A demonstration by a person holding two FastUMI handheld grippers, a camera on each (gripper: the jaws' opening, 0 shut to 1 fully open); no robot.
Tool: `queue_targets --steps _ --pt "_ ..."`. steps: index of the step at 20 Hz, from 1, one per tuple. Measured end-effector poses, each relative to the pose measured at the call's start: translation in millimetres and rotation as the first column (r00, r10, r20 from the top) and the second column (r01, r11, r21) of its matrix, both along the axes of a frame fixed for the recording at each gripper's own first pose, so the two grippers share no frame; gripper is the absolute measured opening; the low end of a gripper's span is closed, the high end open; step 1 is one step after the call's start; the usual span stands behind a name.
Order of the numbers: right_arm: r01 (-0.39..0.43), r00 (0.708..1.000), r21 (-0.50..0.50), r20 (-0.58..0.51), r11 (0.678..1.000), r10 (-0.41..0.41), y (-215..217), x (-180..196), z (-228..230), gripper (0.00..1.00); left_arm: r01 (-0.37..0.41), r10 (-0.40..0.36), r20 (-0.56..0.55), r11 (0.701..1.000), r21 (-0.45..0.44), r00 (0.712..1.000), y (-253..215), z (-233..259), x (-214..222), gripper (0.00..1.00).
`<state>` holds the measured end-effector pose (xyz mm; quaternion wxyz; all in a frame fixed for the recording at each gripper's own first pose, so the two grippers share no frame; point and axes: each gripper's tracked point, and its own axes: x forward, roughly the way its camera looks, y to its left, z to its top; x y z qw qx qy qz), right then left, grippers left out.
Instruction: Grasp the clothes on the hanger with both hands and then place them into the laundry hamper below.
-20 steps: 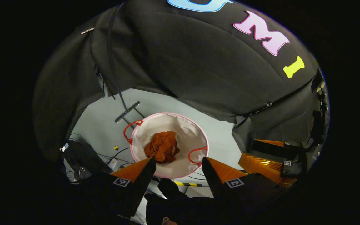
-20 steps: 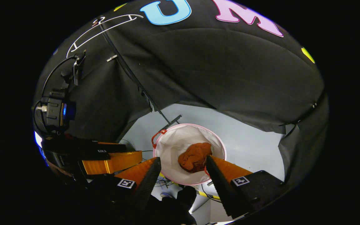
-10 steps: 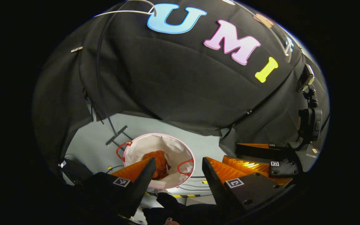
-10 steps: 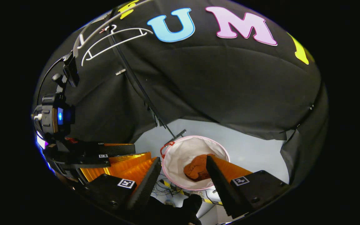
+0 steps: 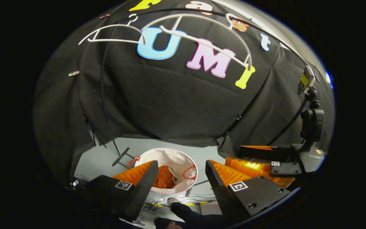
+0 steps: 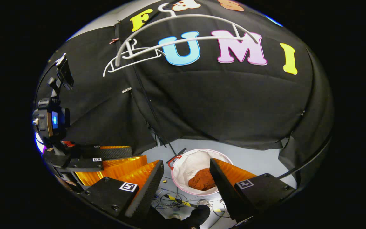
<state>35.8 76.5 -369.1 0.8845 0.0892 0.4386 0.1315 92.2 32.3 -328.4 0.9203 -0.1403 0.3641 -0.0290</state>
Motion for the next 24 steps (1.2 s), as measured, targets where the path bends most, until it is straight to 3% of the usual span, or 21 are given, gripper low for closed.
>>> queue_targets --steps 5,11,13,15,20,21,22,23,24 --pt "0.046 0.987 -0.011 0.153 0.999 -0.044 19 -23 74 0.96 0.070 -0.072 0.155 0.997 0.019 0.985 -3 71 -45 0.94" --pt "0.115 0.940 -0.027 0.327 0.993 -0.100 11 -57 162 0.96 0.111 -0.127 0.330 0.992 0.067 0.936 -5 151 -86 0.94" --pt "0.138 0.913 -0.009 0.388 0.990 -0.124 8 -56 194 0.96 0.115 -0.145 0.391 0.988 0.098 0.909 -9 176 -94 0.89" --pt "0.154 0.887 -0.010 0.443 0.988 -0.134 1 -57 220 0.95 0.115 -0.161 0.458 0.985 0.127 0.874 -12 208 -95 0.94" --pt "0.180 0.823 -0.052 0.554 0.982 -0.122 -20 -56 270 0.96 0.099 -0.174 0.587 0.982 0.158 0.791 -24 268 -94 0.89" --pt "0.182 0.811 -0.050 0.572 0.982 -0.121 -25 -55 279 0.88 0.093 -0.170 0.604 0.983 0.157 0.778 -26 277 -93 0.94" --pt "0.183 0.798 -0.043 0.590 0.982 -0.123 -29 -53 288 0.96 0.087 -0.166 0.622 0.984 0.156 0.765 -29 285 -90 0.99" --pt "0.185 0.783 -0.035 0.609 0.982 -0.126 -36 -53 298 0.92 0.077 -0.160 0.635 0.985 0.156 0.756 -31 292 -89 0.98" --pt "0.190 0.770 -0.028 0.625 0.981 -0.131 -43 -53 307 0.96 0.061 -0.151 0.647 0.985 0.159 0.748 -32 298 -87 0.94"
